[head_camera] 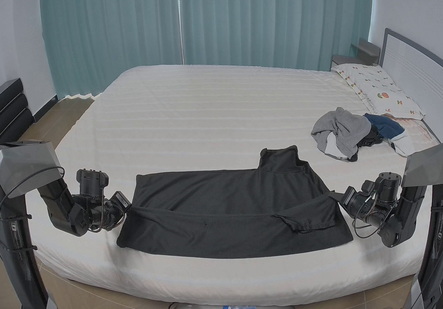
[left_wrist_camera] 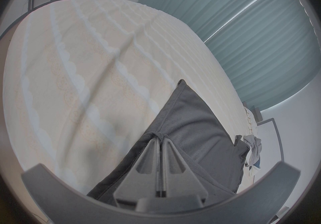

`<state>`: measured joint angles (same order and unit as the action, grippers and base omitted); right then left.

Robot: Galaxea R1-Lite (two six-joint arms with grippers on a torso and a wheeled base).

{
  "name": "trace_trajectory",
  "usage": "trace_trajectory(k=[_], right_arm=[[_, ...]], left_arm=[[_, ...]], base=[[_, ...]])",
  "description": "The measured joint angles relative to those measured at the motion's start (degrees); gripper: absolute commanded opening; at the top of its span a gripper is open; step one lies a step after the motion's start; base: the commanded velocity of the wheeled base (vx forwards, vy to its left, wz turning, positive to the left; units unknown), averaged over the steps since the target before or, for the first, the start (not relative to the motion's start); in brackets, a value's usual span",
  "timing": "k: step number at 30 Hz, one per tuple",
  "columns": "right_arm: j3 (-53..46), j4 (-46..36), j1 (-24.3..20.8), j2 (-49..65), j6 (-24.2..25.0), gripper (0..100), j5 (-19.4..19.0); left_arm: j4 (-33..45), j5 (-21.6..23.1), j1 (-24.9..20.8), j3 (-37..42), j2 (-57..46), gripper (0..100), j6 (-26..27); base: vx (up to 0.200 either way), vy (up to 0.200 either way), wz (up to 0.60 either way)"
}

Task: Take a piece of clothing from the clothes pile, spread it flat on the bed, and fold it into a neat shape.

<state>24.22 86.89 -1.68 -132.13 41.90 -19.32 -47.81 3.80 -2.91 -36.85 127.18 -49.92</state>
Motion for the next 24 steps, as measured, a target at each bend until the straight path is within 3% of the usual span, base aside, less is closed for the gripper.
trace_trajectory(k=[23, 24], right_arm=[[2.54, 0.37, 0.23, -4.66, -0.66, 0, 0.37], [2.54, 0.37, 0.21, -4.83, -0.66, 0, 0.37]], left_arm=[[-0.02, -0.15, -0.66, -1.87, 1.71, 0, -1.83], [0.0, -0.2, -0.72, -1.9, 1.78, 100, -1.84]], base=[[0.0, 0.0, 0.0], [0.0, 0.0, 0.0]])
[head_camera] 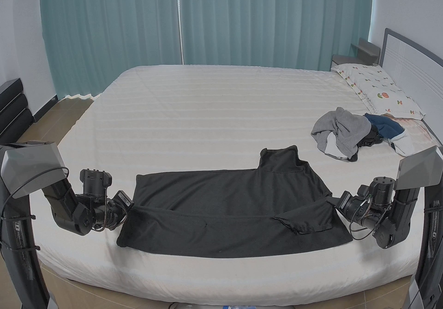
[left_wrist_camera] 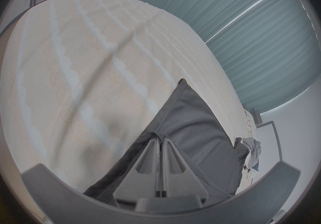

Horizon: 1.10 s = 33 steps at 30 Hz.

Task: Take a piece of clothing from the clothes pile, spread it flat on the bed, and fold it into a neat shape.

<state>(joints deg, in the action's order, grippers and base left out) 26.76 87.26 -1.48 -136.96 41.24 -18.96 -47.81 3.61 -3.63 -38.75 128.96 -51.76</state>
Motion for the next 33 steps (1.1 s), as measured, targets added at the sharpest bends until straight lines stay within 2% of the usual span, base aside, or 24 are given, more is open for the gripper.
trace_trajectory(k=[5, 6, 16, 21, 28, 33], right_arm=[[0.05, 0.02, -0.12, -0.94, -0.2, 0, 0.0], [0.05, 0.0, -0.12, -1.11, -0.27, 100, 0.0], [0.17, 0.65, 0.05, -1.77, -0.3, 100, -0.11], [0.37, 1.67, 1.61, -1.05, 0.17, 100, -0.23], [0.37, 1.74, 3.38, 0.52, 3.38, 100, -0.28], [0.48, 1.74, 4.0, 0.83, 4.17, 100, -0.39]], left_arm=[[0.02, -0.41, -0.13, -0.16, 0.3, 100, 0.04], [0.02, -0.44, -0.13, -0.22, 0.37, 100, 0.01], [0.0, -0.55, -0.02, 0.12, 0.52, 100, 0.01], [0.02, -0.55, 0.61, 0.34, 0.33, 100, 0.0], [-0.04, -0.55, 1.11, 1.5, -1.18, 100, -0.18], [-0.85, -0.72, 1.46, 1.52, -1.76, 100, -4.05]], base=[[0.0, 0.0, 0.0], [0.0, 0.0, 0.0], [0.0, 0.0, 0.0], [0.0, 0.0, 0.0], [0.0, 0.0, 0.0], [0.0, 0.0, 0.0]])
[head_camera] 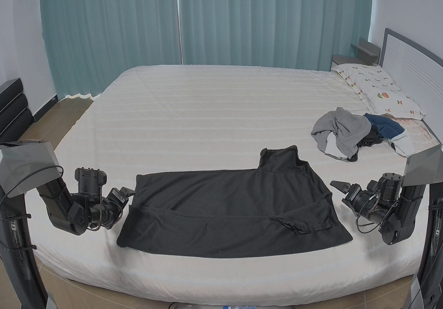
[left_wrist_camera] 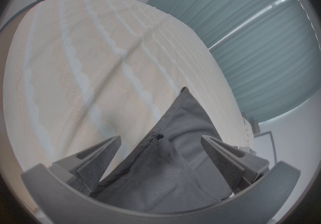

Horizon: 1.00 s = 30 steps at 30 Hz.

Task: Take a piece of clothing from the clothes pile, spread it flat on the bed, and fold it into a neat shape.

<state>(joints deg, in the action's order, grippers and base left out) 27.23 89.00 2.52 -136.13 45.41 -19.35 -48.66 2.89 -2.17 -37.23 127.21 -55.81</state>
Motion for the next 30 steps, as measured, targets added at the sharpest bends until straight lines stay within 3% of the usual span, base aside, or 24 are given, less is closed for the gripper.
trace_trajectory(k=[7, 13, 19, 30], right_arm=[[0.68, -0.02, 1.13, -0.85, 4.21, 100, -0.39], [0.85, -0.02, 1.41, -1.52, 4.32, 100, -0.49], [0.9, -0.05, 1.24, -2.32, 4.34, 100, -0.46], [0.27, -0.02, 0.76, -3.43, 4.38, 100, -0.5]], left_arm=[[-2.24, -0.18, 0.41, 0.27, -0.26, 100, -1.74], [-2.43, -0.68, 0.27, 0.41, -0.45, 100, -1.69], [-2.51, -1.78, 0.09, 0.66, -0.74, 100, -1.78], [-2.07, -1.5, 0.11, -1.61, -0.8, 100, -1.41]], base=[[0.0, 0.0, 0.0], [0.0, 0.0, 0.0], [0.2, 0.0, 0.0], [0.0, 0.0, 0.0]])
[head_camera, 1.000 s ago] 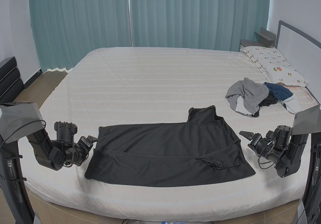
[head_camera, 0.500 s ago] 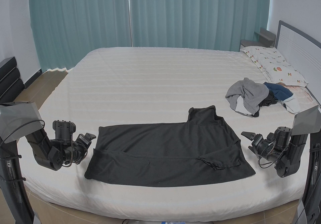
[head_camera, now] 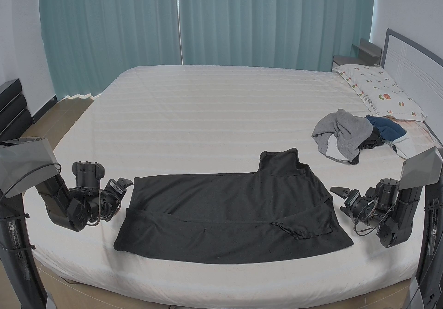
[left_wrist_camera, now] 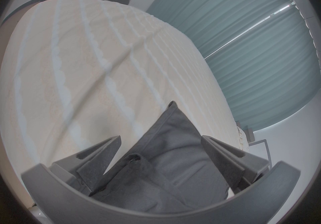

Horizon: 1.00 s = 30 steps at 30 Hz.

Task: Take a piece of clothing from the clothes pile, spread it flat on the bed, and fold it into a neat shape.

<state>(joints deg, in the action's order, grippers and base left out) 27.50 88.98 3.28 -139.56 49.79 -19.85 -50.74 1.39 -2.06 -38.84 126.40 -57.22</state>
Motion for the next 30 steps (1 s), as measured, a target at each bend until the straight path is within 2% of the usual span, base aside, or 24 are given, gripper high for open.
trace_trajectory(k=[5, 13, 22, 30], right_arm=[[-0.06, 0.0, -0.11, -0.44, 0.13, 100, -0.13], [-0.09, 0.0, -0.59, -0.83, 0.24, 100, -0.23], [-0.11, 0.0, -1.02, -1.32, 0.09, 100, -0.27], [-0.11, 0.0, -1.39, -1.54, 0.05, 100, -0.23]], left_arm=[[0.43, -0.06, 0.17, -2.45, 0.0, 100, 1.55], [2.57, 0.28, 0.16, -9.34, 1.02, 100, 8.47], [5.52, 4.38, 0.33, -21.55, 8.41, 100, 20.38], [5.91, 5.1, 0.55, -31.04, 16.65, 100, 23.76]], base=[[0.0, 0.0, 0.0], [0.0, 0.0, 0.0], [0.0, 0.0, 0.0], [0.0, 0.0, 0.0]])
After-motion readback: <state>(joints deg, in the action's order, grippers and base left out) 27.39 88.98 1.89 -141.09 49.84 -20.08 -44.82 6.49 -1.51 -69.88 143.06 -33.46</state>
